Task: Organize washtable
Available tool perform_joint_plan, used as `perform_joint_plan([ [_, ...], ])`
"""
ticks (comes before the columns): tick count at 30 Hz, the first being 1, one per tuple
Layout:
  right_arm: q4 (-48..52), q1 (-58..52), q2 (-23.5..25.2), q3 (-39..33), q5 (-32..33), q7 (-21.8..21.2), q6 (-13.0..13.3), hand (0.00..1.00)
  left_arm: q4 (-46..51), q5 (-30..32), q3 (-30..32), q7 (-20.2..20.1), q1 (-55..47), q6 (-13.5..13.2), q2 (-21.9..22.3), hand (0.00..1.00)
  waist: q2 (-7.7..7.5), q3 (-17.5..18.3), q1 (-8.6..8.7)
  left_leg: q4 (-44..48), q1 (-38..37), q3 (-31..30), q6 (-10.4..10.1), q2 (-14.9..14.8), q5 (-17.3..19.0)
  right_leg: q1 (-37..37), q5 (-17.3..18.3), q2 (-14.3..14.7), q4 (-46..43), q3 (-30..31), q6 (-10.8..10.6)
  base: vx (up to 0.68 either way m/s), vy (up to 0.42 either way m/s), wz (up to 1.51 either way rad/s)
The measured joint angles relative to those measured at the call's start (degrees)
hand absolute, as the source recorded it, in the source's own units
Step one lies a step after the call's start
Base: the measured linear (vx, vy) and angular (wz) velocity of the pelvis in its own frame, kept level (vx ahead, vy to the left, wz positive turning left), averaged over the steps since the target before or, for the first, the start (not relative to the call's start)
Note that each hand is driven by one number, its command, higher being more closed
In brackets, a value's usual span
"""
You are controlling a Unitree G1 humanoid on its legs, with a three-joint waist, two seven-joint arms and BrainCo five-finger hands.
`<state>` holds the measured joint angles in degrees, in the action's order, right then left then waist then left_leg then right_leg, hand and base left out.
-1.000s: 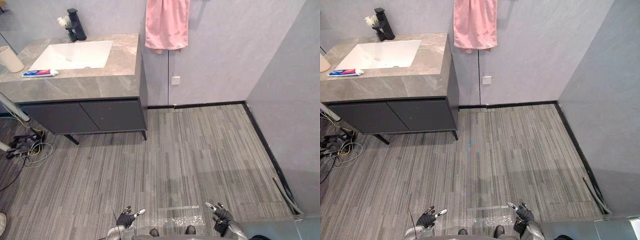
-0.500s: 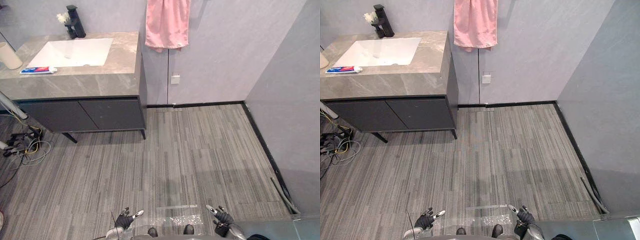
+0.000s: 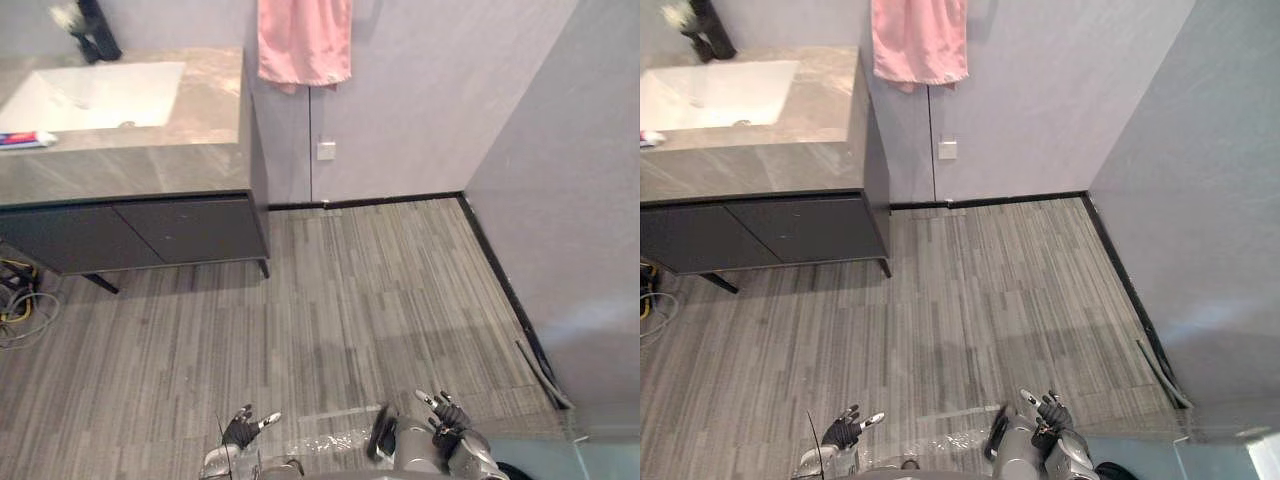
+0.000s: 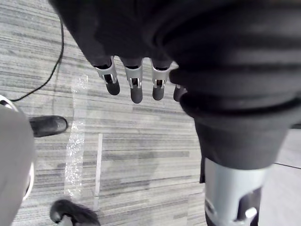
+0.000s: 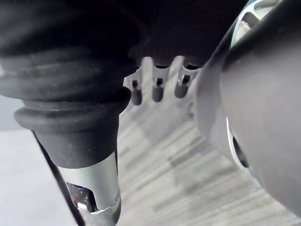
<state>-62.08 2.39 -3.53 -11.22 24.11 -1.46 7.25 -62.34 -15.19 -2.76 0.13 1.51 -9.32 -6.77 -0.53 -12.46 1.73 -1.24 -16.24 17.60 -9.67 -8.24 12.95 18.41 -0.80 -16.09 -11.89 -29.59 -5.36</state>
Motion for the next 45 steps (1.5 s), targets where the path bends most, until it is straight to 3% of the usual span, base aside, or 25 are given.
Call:
perform_joint_plan([
  [2, 0.7, -0.4, -0.7, -0.1, -0.1, 0.0, 0.3, 0.00, 0.1, 0.0, 0.1, 0.0, 0.3, -0.1, 0.6, 0.00, 1.34, 0.4, 1.00, -0.3, -1.9, -0.3, -1.6, -2.8, 0.9, 1.1, -3.3, 0.9, -5.7, 2.1, 2.1, 0.53, -0.389, 0.28],
  [3, 0.2, 0.6, -1.9, -0.2, -0.3, 0.0, 0.0, 0.00, 0.4, 0.0, 0.2, -0.1, 0.5, -0.2, 2.0, 0.00, 3.48, 0.5, 0.76, 3.5, -1.0, 0.0, -4.4, -5.8, -0.7, 3.3, 1.0, 2.3, -11.7, 2.4, 5.6, 0.61, -0.462, 0.01],
  [4, -0.1, 1.3, -2.2, -0.1, -0.7, 0.0, -0.1, 0.00, 0.9, -0.2, 0.2, -0.1, 0.6, -0.3, 2.5, 0.00, 3.36, 0.3, 0.46, 7.7, 1.1, -0.2, -4.8, -6.5, -1.8, 3.7, 1.8, 2.1, -13.3, 2.3, 6.5, 0.74, -0.592, -0.05],
  [6, -1.4, 2.1, -2.8, 0.9, -1.4, 0.0, -0.4, 0.00, 1.1, -3.1, 0.7, -0.1, 0.1, 0.0, 4.9, 0.00, 3.53, 0.1, 0.47, 30.0, 10.7, -0.4, -2.0, -11.2, -9.0, -1.1, 5.6, 3.6, -11.7, 1.1, 7.7, 0.63, -0.492, 0.05],
  [8, -2.0, 2.6, -3.1, 2.7, -1.4, 0.0, -0.3, 0.00, 1.3, -5.7, 1.1, -0.1, -0.7, 0.0, 5.8, 0.00, 3.70, -0.3, 0.10, 45.2, 15.0, 0.2, -2.2, -13.8, -8.0, -8.6, 5.6, 6.6, -6.2, 1.2, 7.8, 0.51, -0.320, -0.16],
  [12, -1.9, 3.2, -3.9, 3.0, -1.5, 0.1, 0.1, 0.00, 5.1, -9.6, 1.4, -0.2, -0.9, -0.6, 5.9, 0.00, 2.59, -0.8, -1.60, 49.9, 22.4, 3.2, 0.6, -11.1, -3.6, -20.0, 5.6, 9.3, 3.8, 2.4, 7.8, 0.46, -0.207, -0.25],
  [16, -1.7, 6.0, -3.8, 3.4, -1.4, 0.1, 0.2, 0.00, 7.6, -13.0, 3.7, -0.1, -1.7, -1.2, 5.9, 0.00, 2.85, -1.3, -3.87, 35.5, 32.3, 2.6, 3.1, -5.2, -1.4, -25.5, 6.6, 9.6, 8.0, 4.7, 6.0, 0.37, 0.080, -0.41],
  [17, -1.6, 6.0, -3.6, 4.0, -1.4, 0.1, 0.2, 0.00, 8.0, -13.5, 4.0, -0.1, -1.9, -1.3, 5.9, 0.00, 2.98, -1.4, -4.22, 23.9, 33.0, 1.6, 4.4, -2.9, -4.0, -28.3, 8.6, 9.0, 8.1, 4.6, 2.5, 0.39, 0.219, -0.22],
  [18, -1.6, 6.0, -3.8, 4.8, -1.4, 0.1, 0.2, 0.00, 7.9, -13.5, 4.1, -0.1, -2.2, -1.3, 6.0, 0.00, 3.46, -1.4, -4.18, 18.8, 33.0, 0.7, 5.0, -2.4, -6.5, -29.3, 9.4, 9.0, 8.1, 4.7, 1.3, 0.56, 0.348, -0.26],
  [19, -1.5, 6.0, -2.7, 6.9, -1.4, 0.2, 0.4, 0.00, 8.0, -14.0, 5.7, -0.1, -2.7, -1.3, 5.3, 0.00, 1.81, -0.9, -4.69, 15.1, 30.8, 0.8, 8.8, 0.2, -14.3, -31.4, 11.0, 7.6, 8.3, 6.2, -0.9, 0.42, 0.241, -0.10],
  [20, -1.3, 6.1, -2.4, 8.1, -1.5, 0.1, 0.4, 0.00, 8.3, -14.0, 6.1, 0.1, -2.7, -1.4, 4.9, 0.00, 0.80, -0.7, -4.76, 14.7, 30.9, 1.3, 9.0, 0.8, -13.9, -31.2, 10.9, 7.1, 8.9, 6.3, -0.7, 0.49, 0.227, -0.06],
  [23, 0.1, 7.5, -0.9, 10.5, -1.5, 0.0, 0.6, 0.00, 8.2, -14.0, 9.1, 0.1, -2.1, -2.0, 3.3, 0.00, -0.94, -1.8, -6.97, 22.0, 33.5, 2.5, 11.7, 0.5, -10.0, -32.7, 7.2, 7.1, 12.5, 6.5, -1.2, 0.34, 0.060, -0.04],
  [26, 1.1, 8.0, 0.2, 12.1, -1.5, -0.2, 1.2, 0.00, 7.6, -14.0, 11.7, 0.2, -4.6, -2.0, 3.0, 0.00, -0.87, -1.8, -7.38, 23.8, 30.4, 3.9, 13.2, 0.2, -9.0, -35.7, 2.4, 7.0, 12.9, 7.3, -1.6, 0.26, 0.037, -0.05],
  [29, 1.8, 6.1, 0.7, 12.1, -1.8, -1.7, 1.4, 0.00, 6.3, -13.6, 14.1, -0.1, -7.9, -1.9, 3.7, 0.00, -0.72, 0.3, -7.20, 17.7, 26.0, 4.7, 11.7, 1.2, -7.7, -31.7, 2.3, 5.0, 2.2, 9.8, -3.8, 0.23, 0.090, -0.10],
  [31, 1.6, 3.3, 0.5, 11.7, -2.1, -2.3, 1.3, 0.00, 5.1, -13.4, 14.3, -0.1, -7.9, -1.4, 3.5, 0.00, -2.24, 1.6, -6.96, 16.1, 25.0, 4.4, 11.5, 3.1, -6.0, -23.2, 5.6, 0.3, -16.6, 11.5, -7.6, 0.24, 0.032, 0.28],
  [32, 1.3, 1.5, 0.6, 11.7, -1.9, -2.3, 1.0, 0.00, 5.0, -13.2, 14.2, -0.1, -7.6, -1.1, 2.6, 0.00, -3.92, 1.5, -6.88, 15.8, 23.5, 4.3, 11.9, 5.0, -5.2, -18.7, 3.8, -3.0, -26.8, 13.6, -7.2, 0.21, 0.002, 0.44],
  [33, 0.3, 0.7, 0.7, 11.7, -1.9, -2.2, 0.8, 0.00, 4.9, -13.1, 14.1, 0.0, -7.9, -0.9, 2.1, 0.00, -4.40, 1.3, -6.17, 14.6, 20.9, 3.4, 12.1, 6.1, -4.7, -16.5, -1.9, -5.1, -34.3, 14.5, -6.9, 0.24, 0.019, 0.37],
  [34, 0.3, 0.3, 0.7, 11.7, -1.8, -2.3, 0.8, 0.00, 5.0, -13.0, 13.8, 0.1, -8.1, -1.0, 2.1, 0.00, -4.23, 1.3, -5.49, 13.5, 19.2, 3.0, 12.1, 6.3, -4.6, -15.8, -3.8, -6.0, -37.5, 14.3, -5.8, 0.25, 0.024, 0.27],
  [36, 0.6, -0.3, 0.6, 11.6, -1.8, -2.3, 0.9, 0.00, 5.2, -12.7, 12.8, 0.1, -7.8, -1.0, 1.9, 0.00, -3.41, 1.0, -5.19, 9.8, 14.2, 2.3, 12.0, 6.1, -4.7, -12.6, 3.6, -8.0, -44.7, 11.2, -2.0, 0.24, 0.016, 0.12],
  [37, 0.9, -0.5, 0.3, 11.5, -1.8, -2.3, 0.9, 0.00, 6.0, -12.7, 11.9, 0.1, -7.4, -1.0, 1.9, 0.00, -2.57, 1.1, -4.43, 7.9, 12.1, 1.8, 11.5, 5.5, -5.0, -11.1, 8.7, -8.2, -43.7, 7.6, 0.0, 0.22, -0.030, 0.27],
  [38, 2.1, -1.3, 0.1, 11.3, -1.7, -2.3, 1.0, 0.00, 6.8, -12.6, 11.1, 0.0, -7.2, -1.0, 2.0, 0.00, -1.75, 1.4, -3.51, 6.9, 10.9, 0.7, 10.8, 4.3, -5.4, -9.9, 12.3, -7.0, -37.3, 3.9, -0.3, 0.21, -0.065, 0.34],
  [41, 4.2, -1.9, 0.0, 9.1, -1.3, -2.3, 1.2, 0.00, 7.3, -12.2, 8.7, -0.1, -4.7, -1.1, 2.2, 0.00, -1.50, 1.5, -2.37, 6.8, 10.5, -1.2, 10.4, 2.3, -5.6, -6.7, 12.3, -2.7, -18.5, 5.3, -1.2, 0.20, -0.217, 0.46],
  [43, 4.6, -3.0, -0.2, 8.6, -0.1, -2.3, 1.3, 0.00, 7.6, -11.5, 6.4, -0.1, -2.7, -1.2, 1.8, 0.00, -2.34, 1.9, -2.33, 6.4, 10.4, -2.5, 6.7, 1.3, -5.6, -6.5, 4.7, 0.9, -0.4, 10.4, -2.0, 0.20, -0.294, 0.60],
  [44, 4.5, -4.1, -0.2, 8.3, 0.1, -2.4, 1.3, 0.00, 7.5, -11.3, 5.3, -0.1, -2.4, -1.2, 1.6, 0.00, -3.06, 2.2, -2.31, 5.0, 9.0, -3.5, 3.8, 1.3, -5.4, -7.8, -4.0, 1.7, 1.9, 12.1, -0.5, 0.21, -0.305, 0.45],
  [45, 4.4, -4.2, -0.2, 8.0, 0.1, -2.4, 1.2, 0.00, 7.3, -11.3, 5.1, -0.1, -2.3, -1.2, 2.2, 0.00, -2.25, 2.1, -2.38, 4.5, 8.3, -3.5, 3.5, 0.6, -5.6, -8.2, -3.6, 2.3, 1.4, 11.7, -0.4, 0.20, -0.295, 0.18],
])
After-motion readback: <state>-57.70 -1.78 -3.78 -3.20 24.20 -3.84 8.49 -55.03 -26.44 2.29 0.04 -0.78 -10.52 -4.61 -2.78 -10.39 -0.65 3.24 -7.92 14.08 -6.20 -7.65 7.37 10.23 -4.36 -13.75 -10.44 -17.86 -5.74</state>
